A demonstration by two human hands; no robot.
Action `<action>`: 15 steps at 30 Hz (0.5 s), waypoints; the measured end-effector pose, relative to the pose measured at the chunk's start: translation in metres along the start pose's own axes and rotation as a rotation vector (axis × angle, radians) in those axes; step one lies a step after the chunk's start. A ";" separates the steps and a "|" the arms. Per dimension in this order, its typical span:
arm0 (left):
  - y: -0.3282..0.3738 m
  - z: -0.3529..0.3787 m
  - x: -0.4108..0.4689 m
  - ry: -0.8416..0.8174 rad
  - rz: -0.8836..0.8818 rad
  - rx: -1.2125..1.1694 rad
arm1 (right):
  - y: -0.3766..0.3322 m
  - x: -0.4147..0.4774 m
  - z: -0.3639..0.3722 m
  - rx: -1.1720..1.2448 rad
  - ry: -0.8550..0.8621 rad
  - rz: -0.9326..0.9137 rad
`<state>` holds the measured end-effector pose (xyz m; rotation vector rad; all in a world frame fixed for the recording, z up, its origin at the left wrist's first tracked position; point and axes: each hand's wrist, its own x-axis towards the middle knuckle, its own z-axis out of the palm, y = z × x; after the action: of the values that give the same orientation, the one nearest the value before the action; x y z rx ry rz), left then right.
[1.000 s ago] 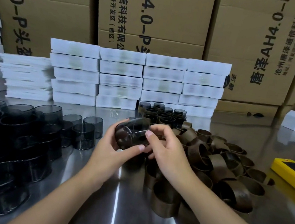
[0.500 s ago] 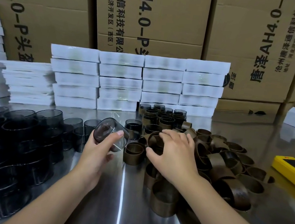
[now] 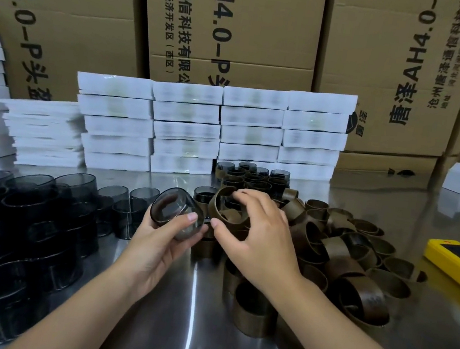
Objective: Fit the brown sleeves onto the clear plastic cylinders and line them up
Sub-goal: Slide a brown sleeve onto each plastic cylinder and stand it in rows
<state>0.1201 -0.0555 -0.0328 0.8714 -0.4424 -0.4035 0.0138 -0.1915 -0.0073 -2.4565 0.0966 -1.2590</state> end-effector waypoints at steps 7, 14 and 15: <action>0.000 -0.002 0.001 0.027 -0.020 0.038 | -0.001 -0.002 0.001 0.171 0.063 0.041; 0.007 0.003 -0.004 0.004 0.002 0.063 | -0.008 -0.006 -0.001 0.246 0.015 0.085; 0.008 0.004 -0.005 -0.008 0.001 0.070 | -0.008 -0.006 -0.002 0.250 0.003 0.081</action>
<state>0.1150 -0.0506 -0.0257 0.9380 -0.4663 -0.3922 0.0082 -0.1833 -0.0083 -2.2149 0.0367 -1.1649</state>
